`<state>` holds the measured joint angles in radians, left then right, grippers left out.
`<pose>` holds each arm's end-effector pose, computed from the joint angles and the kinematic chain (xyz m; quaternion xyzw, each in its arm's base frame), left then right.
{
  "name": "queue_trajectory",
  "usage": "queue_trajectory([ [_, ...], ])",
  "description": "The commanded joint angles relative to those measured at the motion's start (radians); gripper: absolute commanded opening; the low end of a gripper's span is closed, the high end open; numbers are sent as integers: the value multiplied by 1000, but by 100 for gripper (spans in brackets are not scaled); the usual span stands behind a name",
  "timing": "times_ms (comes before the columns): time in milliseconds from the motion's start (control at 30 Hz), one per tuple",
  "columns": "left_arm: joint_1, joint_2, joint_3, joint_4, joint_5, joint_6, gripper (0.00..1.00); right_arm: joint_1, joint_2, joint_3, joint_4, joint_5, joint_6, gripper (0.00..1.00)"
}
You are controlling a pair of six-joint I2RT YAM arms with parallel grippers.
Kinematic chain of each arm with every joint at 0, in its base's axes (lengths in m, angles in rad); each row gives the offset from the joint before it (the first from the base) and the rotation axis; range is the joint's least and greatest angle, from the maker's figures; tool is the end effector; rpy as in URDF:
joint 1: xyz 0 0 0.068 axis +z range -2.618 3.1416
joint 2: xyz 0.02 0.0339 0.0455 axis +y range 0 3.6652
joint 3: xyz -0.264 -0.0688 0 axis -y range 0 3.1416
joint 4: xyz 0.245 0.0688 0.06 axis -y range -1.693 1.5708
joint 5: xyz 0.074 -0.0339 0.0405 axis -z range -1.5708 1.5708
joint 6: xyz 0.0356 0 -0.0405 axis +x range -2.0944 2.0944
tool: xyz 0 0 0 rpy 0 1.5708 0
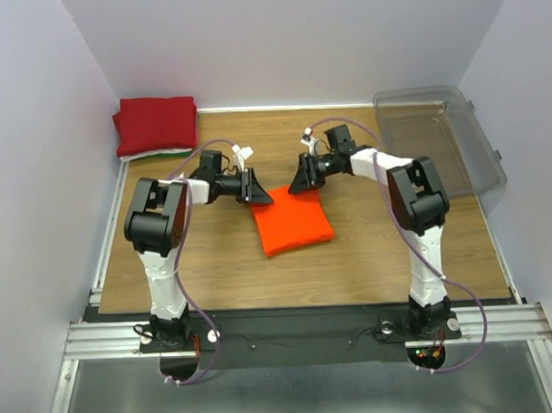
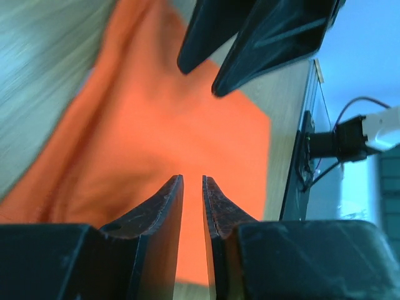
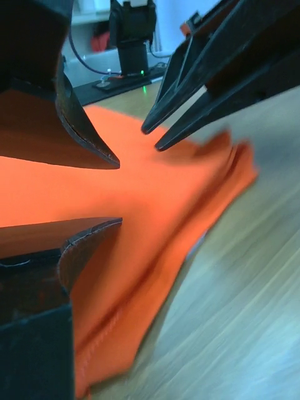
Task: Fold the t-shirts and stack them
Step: Fold the tshirt
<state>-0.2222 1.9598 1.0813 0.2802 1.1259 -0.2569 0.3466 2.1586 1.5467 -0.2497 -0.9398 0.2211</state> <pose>0.3797 -0.1187 0.1572 0.2364 0.7519 -0.5521 0.2720 0.4260 0.1844 0.1695 -0.2093 0.8246 0.4943 0.1783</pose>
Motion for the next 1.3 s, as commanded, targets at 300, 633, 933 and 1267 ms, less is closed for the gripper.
queue_trajectory([
  [300, 70, 179, 295, -170, -51, 106, 29, -84, 60, 49, 82, 61, 40, 38],
  [633, -37, -133, 11, -188, 40, 125, 29, 43, -241, -195, 92, -24, 179, 38],
  [933, -34, 92, -34, -228, -58, 146, 26, 63, -73, -385, 92, 54, 112, 35],
  [1267, 14, -65, -55, -349, -12, 327, 23, 22, -201, -323, 84, -68, 132, 34],
])
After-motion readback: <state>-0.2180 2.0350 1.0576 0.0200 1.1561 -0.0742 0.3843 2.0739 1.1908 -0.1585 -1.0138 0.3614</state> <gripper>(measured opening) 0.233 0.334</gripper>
